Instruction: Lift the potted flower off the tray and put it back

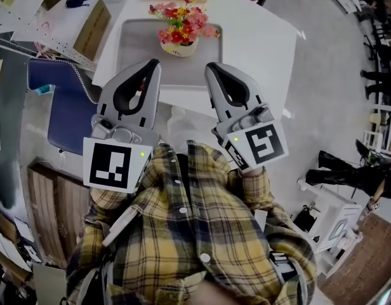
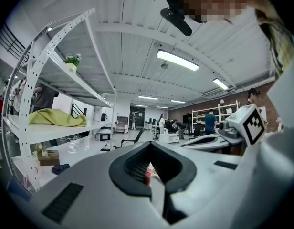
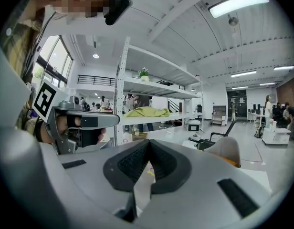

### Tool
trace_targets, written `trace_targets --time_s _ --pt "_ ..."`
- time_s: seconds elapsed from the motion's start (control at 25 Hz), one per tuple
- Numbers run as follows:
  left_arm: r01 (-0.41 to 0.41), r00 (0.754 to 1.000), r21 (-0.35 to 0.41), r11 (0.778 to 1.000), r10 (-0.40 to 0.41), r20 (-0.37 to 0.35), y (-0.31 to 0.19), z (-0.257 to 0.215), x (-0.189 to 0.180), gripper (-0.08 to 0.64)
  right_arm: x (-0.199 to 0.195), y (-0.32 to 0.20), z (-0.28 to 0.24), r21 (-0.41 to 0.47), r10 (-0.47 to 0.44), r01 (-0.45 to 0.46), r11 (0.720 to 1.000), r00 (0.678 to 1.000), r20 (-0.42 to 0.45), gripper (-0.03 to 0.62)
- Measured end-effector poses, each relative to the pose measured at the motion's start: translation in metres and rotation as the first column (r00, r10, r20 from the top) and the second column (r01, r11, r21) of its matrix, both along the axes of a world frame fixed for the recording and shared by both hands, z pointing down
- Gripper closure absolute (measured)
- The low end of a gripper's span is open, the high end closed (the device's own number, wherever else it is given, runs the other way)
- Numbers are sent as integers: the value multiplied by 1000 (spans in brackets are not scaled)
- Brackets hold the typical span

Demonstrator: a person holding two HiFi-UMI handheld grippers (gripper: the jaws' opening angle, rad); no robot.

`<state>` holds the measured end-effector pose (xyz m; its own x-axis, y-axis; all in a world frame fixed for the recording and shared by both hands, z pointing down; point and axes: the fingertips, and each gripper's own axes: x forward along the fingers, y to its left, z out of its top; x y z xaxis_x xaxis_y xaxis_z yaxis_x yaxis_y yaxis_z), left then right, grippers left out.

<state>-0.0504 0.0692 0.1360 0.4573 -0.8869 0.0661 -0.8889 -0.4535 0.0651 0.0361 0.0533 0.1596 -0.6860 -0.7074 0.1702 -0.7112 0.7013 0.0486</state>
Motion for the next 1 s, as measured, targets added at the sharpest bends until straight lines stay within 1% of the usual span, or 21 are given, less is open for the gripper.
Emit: trace_targets --time_s 0.12,0.28,0.56,0.68,0.8,1.0 --pt "15 1000 8 1000 -15 7 -23 -7 10 555 11 -22 -6 1 -13 13 1000 1000 -1 594" --pt "37 999 12 999 -37 9 -42 -16 13 555 14 -43 -13 2 -32 32 999 999 2 594" --pt "62 998 4 998 -62 17 -76 -15 28 555 31 -78 -14 3 -59 59 998 998 -8 594" --pt "63 998 -5 998 -63 29 -86 -10 31 555 37 -89 -9 -10 -59 59 998 998 -14 594" --pt "64 998 -22 998 -64 25 -95 -8 28 555 37 -98 -6 -23 -47 46 999 999 -18 594" --pt "32 999 -27 999 -31 25 -110 -10 24 555 29 -108 -9 -24 -21 21 999 1000 -16 594"
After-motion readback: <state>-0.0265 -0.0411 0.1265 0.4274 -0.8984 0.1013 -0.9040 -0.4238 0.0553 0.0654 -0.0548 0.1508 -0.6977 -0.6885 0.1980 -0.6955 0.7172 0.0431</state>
